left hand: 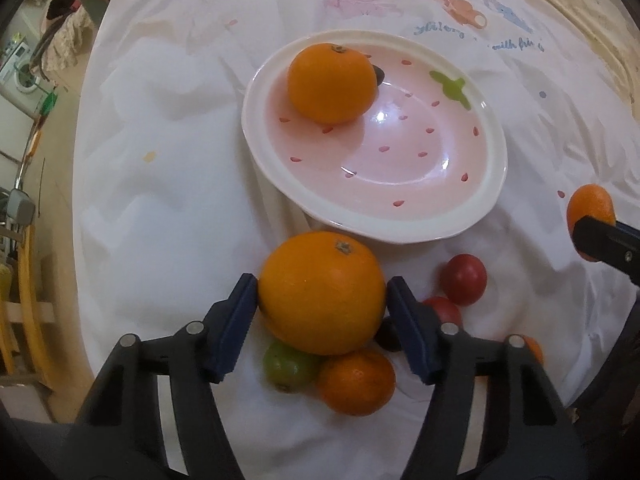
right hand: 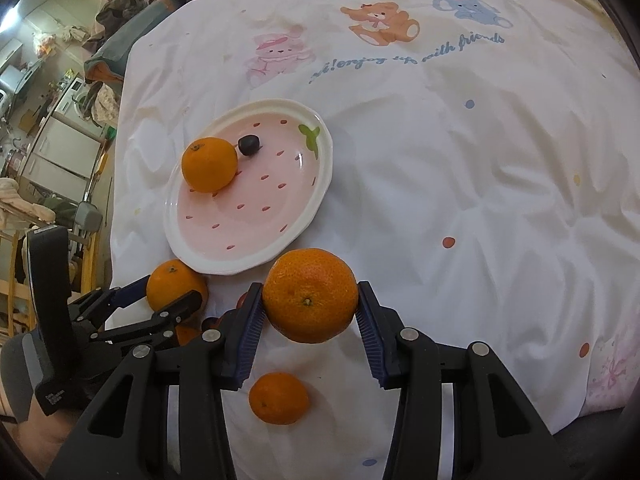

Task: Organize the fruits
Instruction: 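Grasp the other large orange with the left tool while the right tool holds the tangerine, then carry the large orange and the tangerine over the pink plate with both tools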

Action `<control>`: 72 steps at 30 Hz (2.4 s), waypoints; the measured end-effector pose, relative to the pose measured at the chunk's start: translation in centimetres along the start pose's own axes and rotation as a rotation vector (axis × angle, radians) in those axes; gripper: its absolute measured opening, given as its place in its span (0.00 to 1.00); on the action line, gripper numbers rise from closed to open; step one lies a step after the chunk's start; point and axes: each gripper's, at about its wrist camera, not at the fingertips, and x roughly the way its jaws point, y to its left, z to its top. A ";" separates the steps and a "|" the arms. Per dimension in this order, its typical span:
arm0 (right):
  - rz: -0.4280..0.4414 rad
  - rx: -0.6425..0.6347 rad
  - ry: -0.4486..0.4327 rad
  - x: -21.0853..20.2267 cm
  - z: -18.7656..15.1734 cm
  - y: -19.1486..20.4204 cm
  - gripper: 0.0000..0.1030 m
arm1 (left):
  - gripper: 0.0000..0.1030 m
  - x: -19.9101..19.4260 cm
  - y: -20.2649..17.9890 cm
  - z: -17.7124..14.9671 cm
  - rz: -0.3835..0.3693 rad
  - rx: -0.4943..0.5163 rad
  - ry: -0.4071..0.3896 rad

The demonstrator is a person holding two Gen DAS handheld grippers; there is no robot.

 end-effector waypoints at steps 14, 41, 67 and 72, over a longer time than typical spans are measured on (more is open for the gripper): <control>0.033 0.001 -0.020 -0.8 0.3 0.3 0.46 | 0.56 -5.9 2.4 -1.7 -0.047 -0.124 -0.138; 0.167 0.018 -0.236 -7.7 3.3 -1.2 0.46 | 0.56 -12.4 2.9 1.9 -0.038 -0.160 -0.326; 0.170 0.001 -0.084 0.4 11.1 -1.0 0.46 | 0.56 -3.3 1.1 5.9 -0.101 -0.105 -0.179; 0.181 0.002 -0.043 2.3 11.9 -0.9 0.46 | 0.56 -2.5 0.8 6.1 -0.103 -0.103 -0.164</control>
